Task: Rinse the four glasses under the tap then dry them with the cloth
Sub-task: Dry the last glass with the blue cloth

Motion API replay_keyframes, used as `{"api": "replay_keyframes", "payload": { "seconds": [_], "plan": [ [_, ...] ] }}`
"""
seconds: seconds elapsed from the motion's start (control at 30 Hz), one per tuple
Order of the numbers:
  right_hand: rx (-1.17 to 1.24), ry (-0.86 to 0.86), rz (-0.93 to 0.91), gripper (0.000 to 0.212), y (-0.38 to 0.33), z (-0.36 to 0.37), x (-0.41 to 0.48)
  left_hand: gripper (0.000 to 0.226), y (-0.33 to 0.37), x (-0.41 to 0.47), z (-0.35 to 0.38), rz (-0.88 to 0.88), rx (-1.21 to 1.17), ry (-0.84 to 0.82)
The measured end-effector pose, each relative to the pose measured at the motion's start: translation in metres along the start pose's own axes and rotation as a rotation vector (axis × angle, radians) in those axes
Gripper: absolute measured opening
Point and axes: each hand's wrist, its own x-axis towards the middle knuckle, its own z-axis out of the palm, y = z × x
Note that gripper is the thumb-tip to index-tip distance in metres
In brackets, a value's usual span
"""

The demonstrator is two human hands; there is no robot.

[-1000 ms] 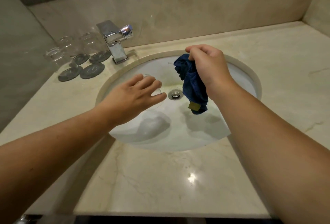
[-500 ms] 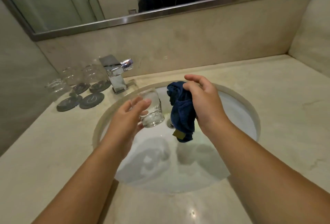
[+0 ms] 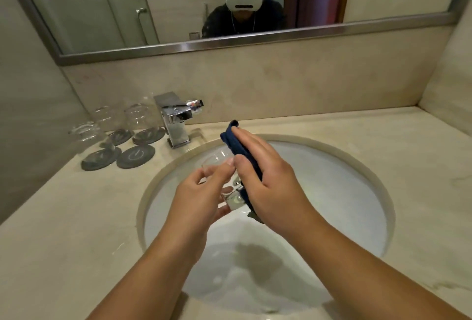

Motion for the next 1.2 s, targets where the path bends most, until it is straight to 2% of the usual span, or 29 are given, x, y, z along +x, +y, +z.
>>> {"api": "replay_keyframes", "payload": {
  "seconds": [0.1, 0.23, 0.33, 0.5, 0.6, 0.73, 0.83, 0.9, 1.0, 1.1, 1.2],
  "plan": [
    [0.061, 0.009, 0.125, 0.044, 0.003, -0.003, 0.003, 0.059, 0.003, -0.003, -0.002, 0.029, 0.024, -0.014],
    [0.299, -0.008, 0.364, 0.036, 0.003, -0.006, 0.003, 0.044, 0.009, -0.005, -0.006, 0.087, 0.002, -0.126],
    [0.398, 0.001, 0.442, 0.035, 0.001, -0.003, 0.000, 0.042, 0.013, -0.003, -0.011, 0.109, -0.019, -0.215],
    [0.399, 0.071, 0.402, 0.035, -0.002, -0.004, 0.001, 0.084, 0.010, 0.002, -0.013, 0.095, -0.057, -0.128],
    [0.424, 0.062, 0.353, 0.045, -0.007, -0.006, 0.000, 0.074, 0.010, 0.000, -0.011, 0.166, 0.035, -0.070],
    [0.331, 0.015, 0.263, 0.065, -0.016, -0.010, 0.000, 0.053, 0.011, -0.002, -0.009, 0.237, 0.182, -0.026],
    [0.223, -0.001, 0.165, 0.067, -0.022, -0.011, -0.002, 0.069, 0.013, -0.008, -0.005, 0.232, 0.220, -0.058],
    [0.158, -0.007, 0.112, 0.067, -0.023, -0.010, -0.002, 0.070, 0.014, -0.011, -0.004, 0.242, 0.237, -0.048],
    [0.152, -0.006, 0.092, 0.063, -0.022, -0.009, -0.003, 0.064, 0.015, -0.012, -0.006, 0.212, 0.183, -0.064],
    [0.167, 0.027, 0.069, 0.059, -0.022, -0.011, -0.004, 0.073, 0.015, -0.012, -0.007, 0.165, 0.052, -0.141],
    [0.276, 0.047, 0.105, 0.053, -0.019, -0.014, -0.003, 0.061, 0.015, -0.010, -0.008, 0.118, -0.018, -0.240]
  ]
}}
